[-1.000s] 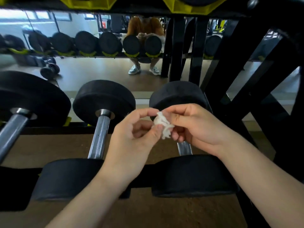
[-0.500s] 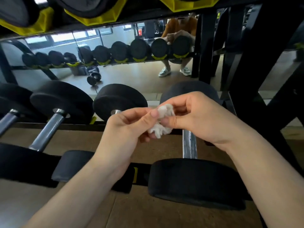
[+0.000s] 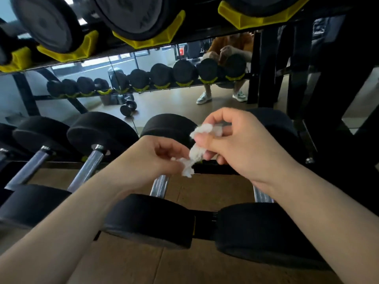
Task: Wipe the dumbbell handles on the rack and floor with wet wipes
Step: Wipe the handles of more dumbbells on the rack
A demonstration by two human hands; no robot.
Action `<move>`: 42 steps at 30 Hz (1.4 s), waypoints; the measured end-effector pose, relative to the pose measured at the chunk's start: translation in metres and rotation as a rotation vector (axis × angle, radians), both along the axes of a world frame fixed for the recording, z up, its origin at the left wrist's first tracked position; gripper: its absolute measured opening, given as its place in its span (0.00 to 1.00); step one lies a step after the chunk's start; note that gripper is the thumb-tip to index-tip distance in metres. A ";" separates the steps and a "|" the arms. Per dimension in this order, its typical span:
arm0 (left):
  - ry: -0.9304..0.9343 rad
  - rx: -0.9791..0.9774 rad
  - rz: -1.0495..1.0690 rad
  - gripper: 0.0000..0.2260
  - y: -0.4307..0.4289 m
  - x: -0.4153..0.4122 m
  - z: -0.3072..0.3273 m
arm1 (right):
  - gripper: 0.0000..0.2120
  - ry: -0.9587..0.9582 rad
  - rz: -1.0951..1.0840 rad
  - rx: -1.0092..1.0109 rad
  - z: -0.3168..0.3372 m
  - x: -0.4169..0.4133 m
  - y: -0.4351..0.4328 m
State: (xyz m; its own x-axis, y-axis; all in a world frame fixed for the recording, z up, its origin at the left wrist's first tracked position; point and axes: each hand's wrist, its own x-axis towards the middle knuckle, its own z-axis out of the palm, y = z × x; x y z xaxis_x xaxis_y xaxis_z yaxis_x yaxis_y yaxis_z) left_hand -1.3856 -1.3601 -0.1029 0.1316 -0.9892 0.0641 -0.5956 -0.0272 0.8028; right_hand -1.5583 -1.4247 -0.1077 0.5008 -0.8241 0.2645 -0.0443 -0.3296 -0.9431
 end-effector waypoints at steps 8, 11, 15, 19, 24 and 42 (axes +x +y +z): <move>-0.060 -0.097 -0.065 0.03 -0.007 0.062 0.011 | 0.12 0.109 -0.038 0.259 -0.007 0.067 0.010; 0.083 -0.168 -0.108 0.04 -0.008 0.078 0.005 | 0.03 0.096 -0.126 0.296 -0.010 0.095 0.014; 0.105 -0.226 -0.162 0.10 -0.010 0.096 -0.014 | 0.06 -0.017 -0.124 0.349 -0.012 0.116 0.013; -0.067 -0.284 -0.063 0.07 -0.016 0.110 -0.024 | 0.14 -0.013 -0.052 0.469 -0.012 0.114 0.021; -0.276 -0.282 -0.128 0.10 -0.011 0.108 -0.028 | 0.06 0.132 -0.128 0.392 -0.019 0.116 0.022; -0.208 -0.180 -0.221 0.10 0.042 0.127 -0.056 | 0.07 0.544 -0.269 -0.227 -0.069 0.130 0.001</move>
State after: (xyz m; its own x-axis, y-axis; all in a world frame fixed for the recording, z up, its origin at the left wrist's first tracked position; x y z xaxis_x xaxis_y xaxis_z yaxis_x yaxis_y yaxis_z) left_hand -1.2589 -1.3185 -0.1590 -0.1189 -0.9628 0.2427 -0.7228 0.2515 0.6437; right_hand -1.4282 -1.4233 -0.1768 0.3963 -0.8929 0.2139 -0.6048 -0.4292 -0.6708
